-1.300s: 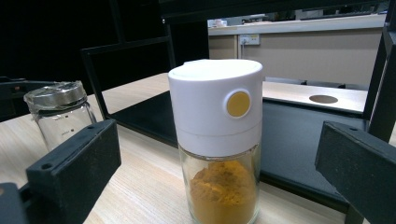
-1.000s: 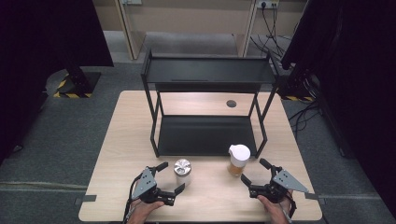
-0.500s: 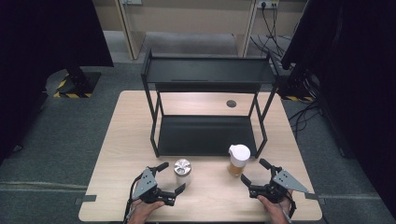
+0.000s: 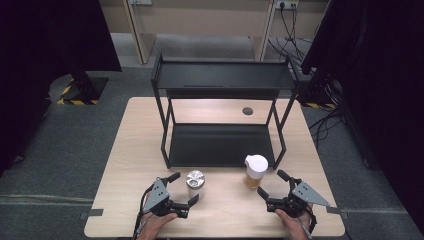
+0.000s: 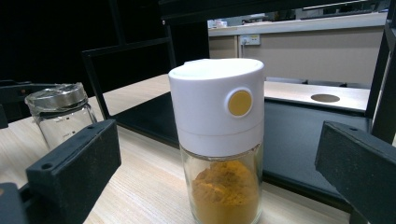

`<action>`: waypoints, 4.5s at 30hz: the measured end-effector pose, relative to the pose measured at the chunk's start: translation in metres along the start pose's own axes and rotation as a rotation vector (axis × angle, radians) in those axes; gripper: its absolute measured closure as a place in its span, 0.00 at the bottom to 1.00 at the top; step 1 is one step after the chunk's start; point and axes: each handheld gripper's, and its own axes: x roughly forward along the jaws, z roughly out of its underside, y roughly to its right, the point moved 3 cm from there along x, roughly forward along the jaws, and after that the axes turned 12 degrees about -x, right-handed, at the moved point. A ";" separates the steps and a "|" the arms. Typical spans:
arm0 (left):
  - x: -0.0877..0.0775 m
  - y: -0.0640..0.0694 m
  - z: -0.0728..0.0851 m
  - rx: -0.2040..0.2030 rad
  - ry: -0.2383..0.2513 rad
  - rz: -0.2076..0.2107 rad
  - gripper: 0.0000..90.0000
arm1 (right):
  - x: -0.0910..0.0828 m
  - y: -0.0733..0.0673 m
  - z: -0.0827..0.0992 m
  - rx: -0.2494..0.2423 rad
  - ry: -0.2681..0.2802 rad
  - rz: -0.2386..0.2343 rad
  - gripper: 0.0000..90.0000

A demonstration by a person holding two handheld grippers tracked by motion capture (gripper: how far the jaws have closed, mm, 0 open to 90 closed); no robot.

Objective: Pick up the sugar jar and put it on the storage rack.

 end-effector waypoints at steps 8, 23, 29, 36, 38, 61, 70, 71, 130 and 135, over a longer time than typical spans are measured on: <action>0.014 0.002 -0.003 0.018 -0.040 -0.008 0.00 | 0.001 0.000 0.000 0.001 0.000 -0.004 0.01; 0.029 0.002 -0.007 0.025 -0.086 -0.025 0.08 | 0.001 0.000 0.001 0.002 0.002 -0.008 0.01; 0.033 0.002 -0.008 0.031 -0.114 -0.032 0.14 | 0.001 0.001 0.001 0.005 0.006 -0.011 0.01; 0.035 0.001 -0.010 0.038 -0.129 -0.036 0.28 | 0.001 0.000 0.001 0.004 0.006 -0.013 0.01; 0.036 0.000 -0.010 0.031 -0.135 -0.032 0.34 | 0.001 0.000 0.001 0.005 0.007 -0.013 0.01; 0.031 0.007 -0.021 0.022 -0.123 -0.017 0.35 | 0.002 0.000 0.001 0.006 0.009 -0.014 0.01; 0.031 0.008 -0.033 0.008 -0.118 -0.001 0.35 | 0.002 0.000 0.001 0.005 0.010 -0.012 0.01; 0.031 0.008 -0.035 0.007 -0.118 -0.001 0.35 | 0.002 0.001 0.001 0.005 0.010 -0.012 0.01; 0.041 0.014 -0.236 0.059 -0.115 0.046 0.35 | 0.002 0.001 0.000 0.013 0.011 -0.011 0.01; 0.042 0.016 -0.258 0.058 -0.117 0.047 0.35 | 0.002 0.001 0.000 0.015 0.010 -0.012 0.01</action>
